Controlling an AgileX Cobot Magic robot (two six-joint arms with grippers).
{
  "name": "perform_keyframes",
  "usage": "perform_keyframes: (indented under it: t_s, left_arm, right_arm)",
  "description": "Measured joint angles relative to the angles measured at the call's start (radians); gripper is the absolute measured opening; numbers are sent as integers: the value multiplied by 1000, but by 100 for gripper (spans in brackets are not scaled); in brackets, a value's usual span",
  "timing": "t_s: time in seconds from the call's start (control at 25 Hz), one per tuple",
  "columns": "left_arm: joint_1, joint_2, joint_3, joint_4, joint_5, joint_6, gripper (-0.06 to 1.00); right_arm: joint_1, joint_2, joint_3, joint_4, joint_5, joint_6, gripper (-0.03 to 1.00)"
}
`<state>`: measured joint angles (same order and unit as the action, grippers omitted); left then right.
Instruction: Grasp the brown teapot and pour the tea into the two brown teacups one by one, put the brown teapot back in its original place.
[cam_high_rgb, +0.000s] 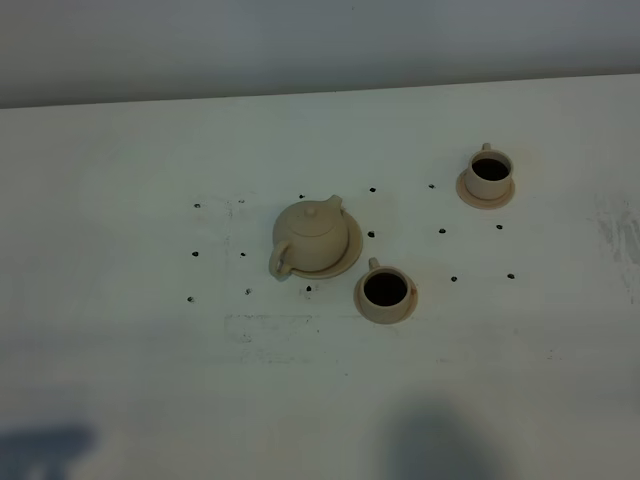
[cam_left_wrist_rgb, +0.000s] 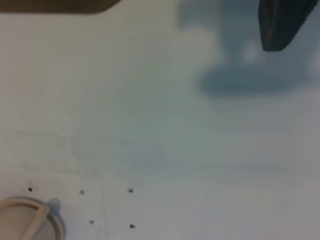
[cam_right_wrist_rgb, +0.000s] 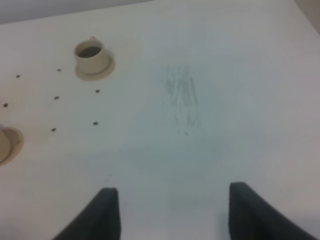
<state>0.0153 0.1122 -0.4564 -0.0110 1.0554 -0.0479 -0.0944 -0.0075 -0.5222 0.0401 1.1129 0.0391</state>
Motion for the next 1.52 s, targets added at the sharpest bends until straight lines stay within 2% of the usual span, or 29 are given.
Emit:
perform_keyframes:
  t_s: [0.32,1.52]
  left_arm:
    - [0,-112,0,0,1,0,40]
    - [15,-115,0,0,1,4,40]
  right_arm:
    - [0,0,0,0,0,0,47]
    - [0,0,0,0,0,0,47]
